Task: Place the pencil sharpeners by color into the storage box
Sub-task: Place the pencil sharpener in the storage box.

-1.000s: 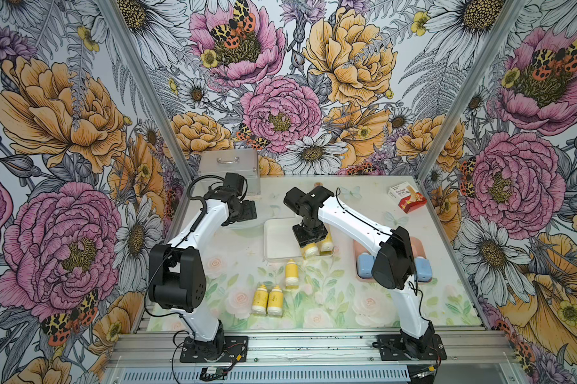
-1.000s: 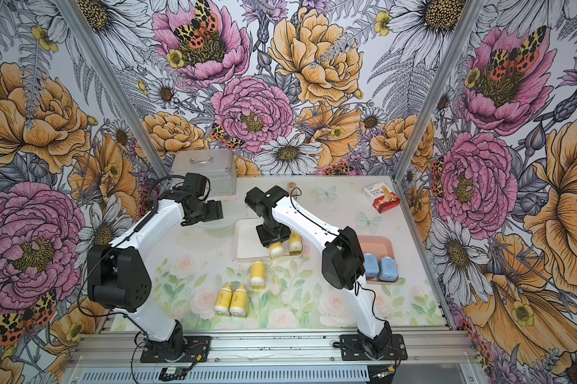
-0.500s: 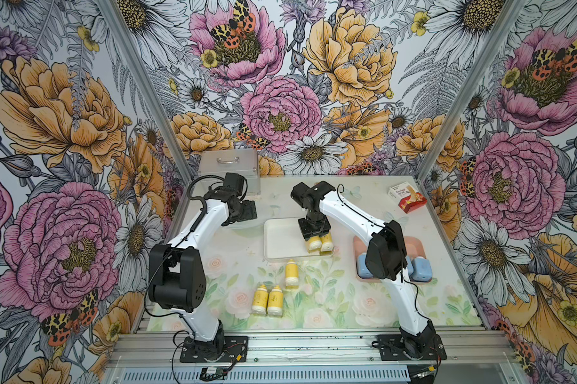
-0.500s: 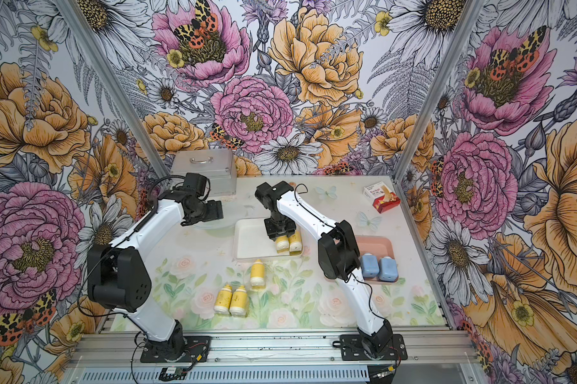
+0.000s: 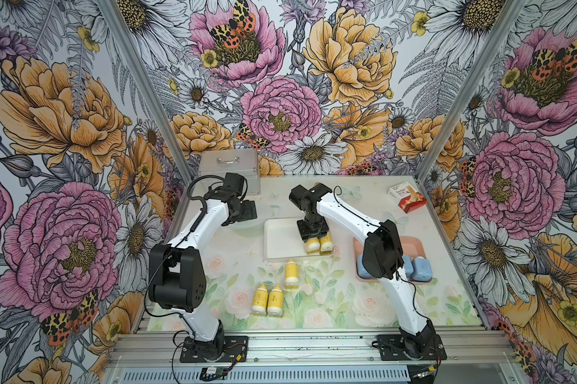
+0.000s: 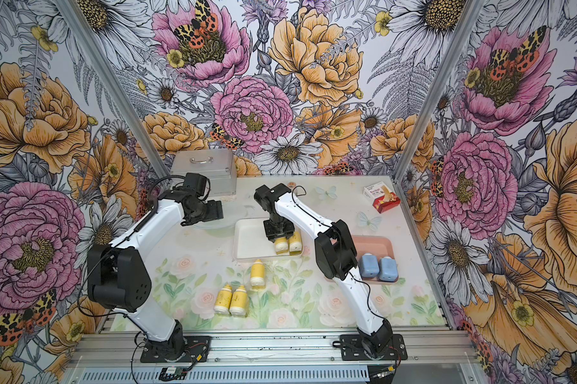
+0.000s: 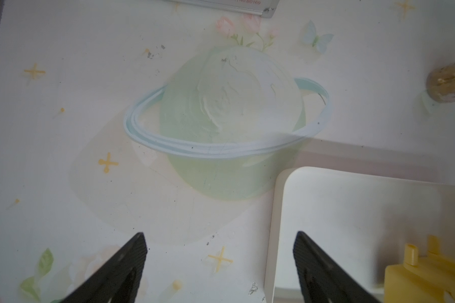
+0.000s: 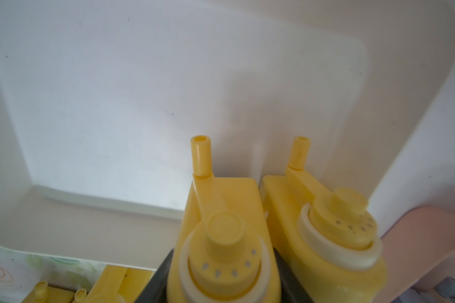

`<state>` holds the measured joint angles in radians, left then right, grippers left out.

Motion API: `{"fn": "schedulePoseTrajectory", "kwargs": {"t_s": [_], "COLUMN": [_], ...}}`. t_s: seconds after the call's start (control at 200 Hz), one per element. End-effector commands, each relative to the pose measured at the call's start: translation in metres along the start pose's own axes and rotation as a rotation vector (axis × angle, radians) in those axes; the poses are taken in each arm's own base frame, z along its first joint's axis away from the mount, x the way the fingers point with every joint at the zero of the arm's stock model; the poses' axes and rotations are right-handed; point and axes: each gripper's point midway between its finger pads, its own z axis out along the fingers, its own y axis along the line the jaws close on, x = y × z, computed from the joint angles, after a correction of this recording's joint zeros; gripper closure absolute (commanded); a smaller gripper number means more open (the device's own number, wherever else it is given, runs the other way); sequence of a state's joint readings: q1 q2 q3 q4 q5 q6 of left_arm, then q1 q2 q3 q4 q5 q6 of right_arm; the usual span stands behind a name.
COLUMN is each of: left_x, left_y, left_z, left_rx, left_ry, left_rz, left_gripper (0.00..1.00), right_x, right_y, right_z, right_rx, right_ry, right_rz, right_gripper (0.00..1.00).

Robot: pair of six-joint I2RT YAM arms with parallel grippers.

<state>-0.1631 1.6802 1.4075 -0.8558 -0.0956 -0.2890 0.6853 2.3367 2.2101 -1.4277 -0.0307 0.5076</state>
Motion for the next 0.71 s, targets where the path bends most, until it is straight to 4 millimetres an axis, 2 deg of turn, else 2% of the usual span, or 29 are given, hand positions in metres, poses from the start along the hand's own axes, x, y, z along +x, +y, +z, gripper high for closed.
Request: {"fn": "schedulePoseTrajectory", "kwargs": {"t_s": [0.0,0.701], "left_x": [-0.006,-0.007], "left_y": [-0.004,-0.004], "left_z": [-0.011,-0.011], "left_rx": [0.039,0.045], "left_ry": [-0.04,-0.038], "left_rz": [-0.022,-0.026], "left_gripper": [0.12,0.12], "right_x": [-0.012,-0.012], "right_y": [0.0,-0.001], "right_z": [-0.001,0.011], "right_rx": [-0.013,-0.001], "right_ry": [-0.032,-0.015], "right_rz": [0.028,0.046], "right_gripper": [0.6,0.61]}}
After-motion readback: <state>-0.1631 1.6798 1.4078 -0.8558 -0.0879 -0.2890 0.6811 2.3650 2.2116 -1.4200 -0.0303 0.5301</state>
